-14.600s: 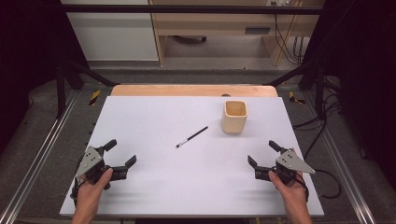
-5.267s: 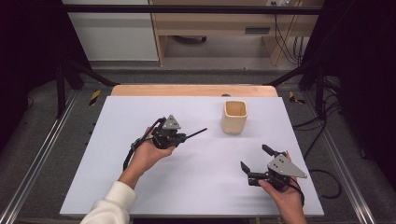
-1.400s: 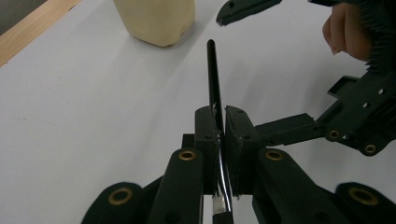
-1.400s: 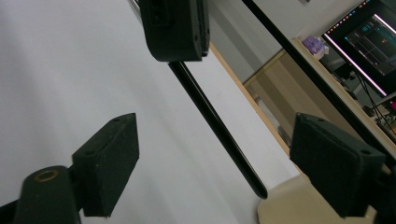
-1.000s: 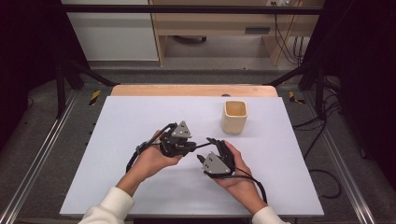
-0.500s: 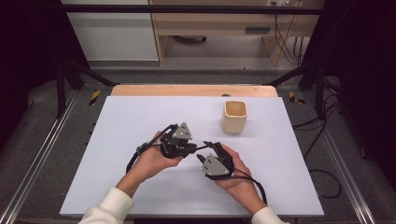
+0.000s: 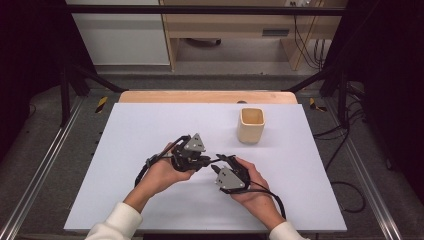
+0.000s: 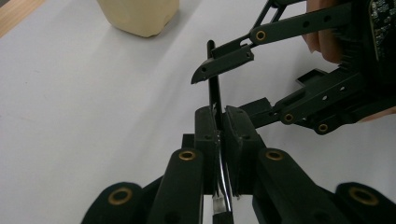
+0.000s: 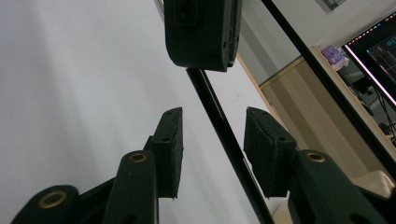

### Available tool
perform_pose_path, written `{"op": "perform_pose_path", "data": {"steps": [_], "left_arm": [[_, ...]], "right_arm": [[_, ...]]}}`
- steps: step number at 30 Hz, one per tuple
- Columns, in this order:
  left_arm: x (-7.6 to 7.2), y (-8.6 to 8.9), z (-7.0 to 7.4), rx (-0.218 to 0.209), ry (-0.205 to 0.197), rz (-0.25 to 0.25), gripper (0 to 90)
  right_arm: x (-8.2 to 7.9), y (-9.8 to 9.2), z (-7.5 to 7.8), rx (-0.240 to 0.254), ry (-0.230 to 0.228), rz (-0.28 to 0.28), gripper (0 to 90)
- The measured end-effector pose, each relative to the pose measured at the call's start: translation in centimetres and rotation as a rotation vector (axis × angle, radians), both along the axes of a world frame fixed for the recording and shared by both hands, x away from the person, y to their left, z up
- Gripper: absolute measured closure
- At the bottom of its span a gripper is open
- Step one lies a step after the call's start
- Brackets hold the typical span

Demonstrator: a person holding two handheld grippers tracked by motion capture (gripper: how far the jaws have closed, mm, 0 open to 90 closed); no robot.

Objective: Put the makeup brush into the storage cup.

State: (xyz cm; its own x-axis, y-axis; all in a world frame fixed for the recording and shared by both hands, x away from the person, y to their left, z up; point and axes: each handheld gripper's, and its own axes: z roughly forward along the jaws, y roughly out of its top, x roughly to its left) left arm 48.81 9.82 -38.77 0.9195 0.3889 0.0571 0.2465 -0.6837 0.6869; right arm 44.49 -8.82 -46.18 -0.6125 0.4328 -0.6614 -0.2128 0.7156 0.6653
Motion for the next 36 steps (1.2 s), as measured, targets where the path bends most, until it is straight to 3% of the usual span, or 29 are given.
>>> {"op": "perform_pose_path", "data": {"steps": [11, 16, 36], "left_arm": [[-0.07, -0.20, -0.31, 0.019, 0.005, -0.020, 84.0], [-0.09, -0.26, -0.51, 0.008, 0.010, -0.014, 84.0], [0.00, -0.17, -0.69, 0.011, 0.019, -0.012, 83.9]], "right_arm": [[-0.06, -0.01, -0.15, -0.016, 0.001, 0.014, 65.0], [-0.10, 0.00, -0.25, -0.018, -0.001, 0.019, 68.1], [-0.14, 0.05, -0.54, -0.032, 0.037, 0.057, 79.6]]}}
